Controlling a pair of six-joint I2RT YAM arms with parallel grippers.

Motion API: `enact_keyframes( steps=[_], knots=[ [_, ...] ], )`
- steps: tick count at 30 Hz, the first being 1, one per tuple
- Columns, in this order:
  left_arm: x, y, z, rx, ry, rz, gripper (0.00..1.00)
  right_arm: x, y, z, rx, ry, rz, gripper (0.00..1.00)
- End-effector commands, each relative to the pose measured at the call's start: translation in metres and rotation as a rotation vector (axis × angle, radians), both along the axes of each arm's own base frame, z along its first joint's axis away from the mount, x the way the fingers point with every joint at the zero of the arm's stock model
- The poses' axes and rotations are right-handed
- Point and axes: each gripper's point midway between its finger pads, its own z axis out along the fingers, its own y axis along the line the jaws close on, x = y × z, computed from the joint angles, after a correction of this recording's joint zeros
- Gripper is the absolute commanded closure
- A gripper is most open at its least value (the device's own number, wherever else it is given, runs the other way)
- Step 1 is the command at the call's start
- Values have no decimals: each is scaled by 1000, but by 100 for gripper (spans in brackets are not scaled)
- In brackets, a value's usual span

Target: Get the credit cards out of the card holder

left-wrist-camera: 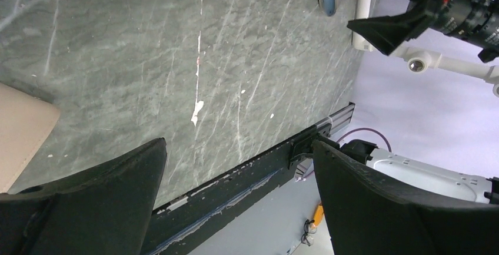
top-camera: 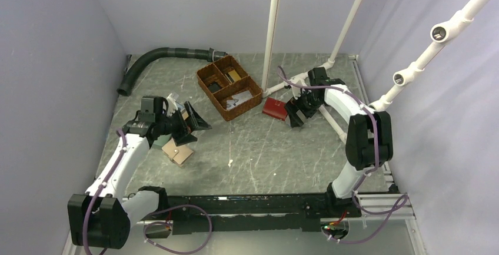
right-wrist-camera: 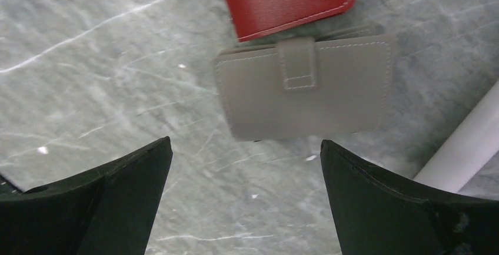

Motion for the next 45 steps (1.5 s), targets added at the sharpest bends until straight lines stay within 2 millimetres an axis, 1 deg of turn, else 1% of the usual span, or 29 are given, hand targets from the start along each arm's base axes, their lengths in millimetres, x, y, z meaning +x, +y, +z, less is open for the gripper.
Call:
enact_keyframes(
  steps=[1,5,7,9,12,14,17,21,23,27,33,37,40,42,45],
  knots=[
    [13,-5,8,-22,-61,22,0,41,-12,9,-98,-107,-31,0],
    [14,-7,1,-31,-43,32,1,52,-2,9,-55,-85,-128,0],
    [15,-8,-2,-36,-36,37,1,59,6,15,4,-74,-237,0],
    [18,-9,-3,-38,-37,42,1,61,14,18,55,-48,-351,0],
    [22,-9,-3,-37,-37,46,1,59,23,15,74,-41,-485,0],
    [24,-9,-4,-35,-35,46,0,58,23,16,65,-75,-591,0],
    [26,-11,-6,-39,-30,47,1,55,20,8,12,-124,-730,0],
    [28,-12,-9,-45,-21,50,1,54,9,-4,-51,-155,-812,0],
    [29,-13,-9,-44,-19,45,0,57,5,-8,-74,-164,-834,0],
    [28,-14,-10,-46,-17,47,1,57,4,-19,-91,-139,-846,2],
    [27,-15,-11,-46,-18,47,0,50,4,-27,-100,-130,-816,8],
    [26,-17,-12,-54,-18,42,0,45,3,-35,-108,-117,-809,9],
    [26,-20,-12,-60,-19,34,1,40,-2,-43,-129,-105,-812,9],
    [25,-22,-11,-64,-20,28,0,37,-4,-45,-134,-102,-809,14],
    [24,-25,-11,-67,-24,20,1,32,-4,-42,-127,-106,-788,25]
  ],
)
